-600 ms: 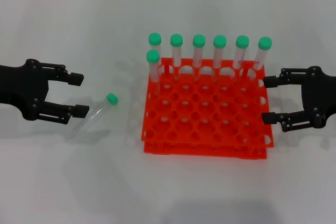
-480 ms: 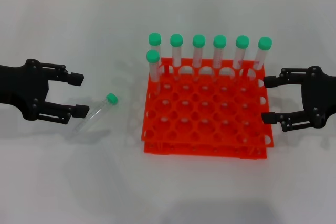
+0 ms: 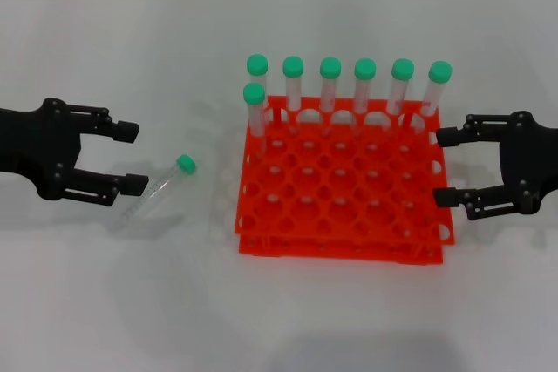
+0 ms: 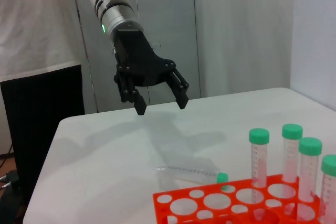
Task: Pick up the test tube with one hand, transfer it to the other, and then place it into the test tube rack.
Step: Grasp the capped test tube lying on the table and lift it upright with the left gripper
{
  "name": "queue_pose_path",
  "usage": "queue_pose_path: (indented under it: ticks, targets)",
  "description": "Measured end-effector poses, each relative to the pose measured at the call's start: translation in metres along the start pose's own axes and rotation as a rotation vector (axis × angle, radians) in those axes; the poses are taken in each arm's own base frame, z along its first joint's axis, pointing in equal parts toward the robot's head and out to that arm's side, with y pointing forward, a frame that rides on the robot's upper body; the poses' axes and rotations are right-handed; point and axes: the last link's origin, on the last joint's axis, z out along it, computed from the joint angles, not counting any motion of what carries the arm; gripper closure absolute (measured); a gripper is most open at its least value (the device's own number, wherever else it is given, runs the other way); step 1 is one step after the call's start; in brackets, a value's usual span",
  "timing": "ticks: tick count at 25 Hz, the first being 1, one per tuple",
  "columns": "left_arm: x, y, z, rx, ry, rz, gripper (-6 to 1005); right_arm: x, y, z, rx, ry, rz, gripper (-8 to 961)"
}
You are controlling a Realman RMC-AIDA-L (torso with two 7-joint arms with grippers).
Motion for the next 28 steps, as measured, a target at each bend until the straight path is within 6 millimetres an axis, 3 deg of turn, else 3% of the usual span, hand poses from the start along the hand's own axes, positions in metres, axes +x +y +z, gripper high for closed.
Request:
queue_pose_path:
  ticks: [6,14,20,28]
  targets:
    - [0.002,-0.001,-0.002,0.003,-0.006,-0.034,224,0.002,0.001,0.0,0.014,-0.012,0.0,142]
    - [0.023,0.001,-0.015,0.019,-0.089,-0.13,226,0.002,-0.001,-0.005,0.039,-0.023,-0.003,142]
    - [0.042,0.006,-0.024,0.042,-0.228,-0.251,248,0.001,-0.003,-0.008,0.05,-0.025,-0.007,142]
    - [0.047,-0.006,-0.016,0.146,-0.498,-0.411,277,0.001,-0.005,-0.009,0.076,-0.031,-0.019,142]
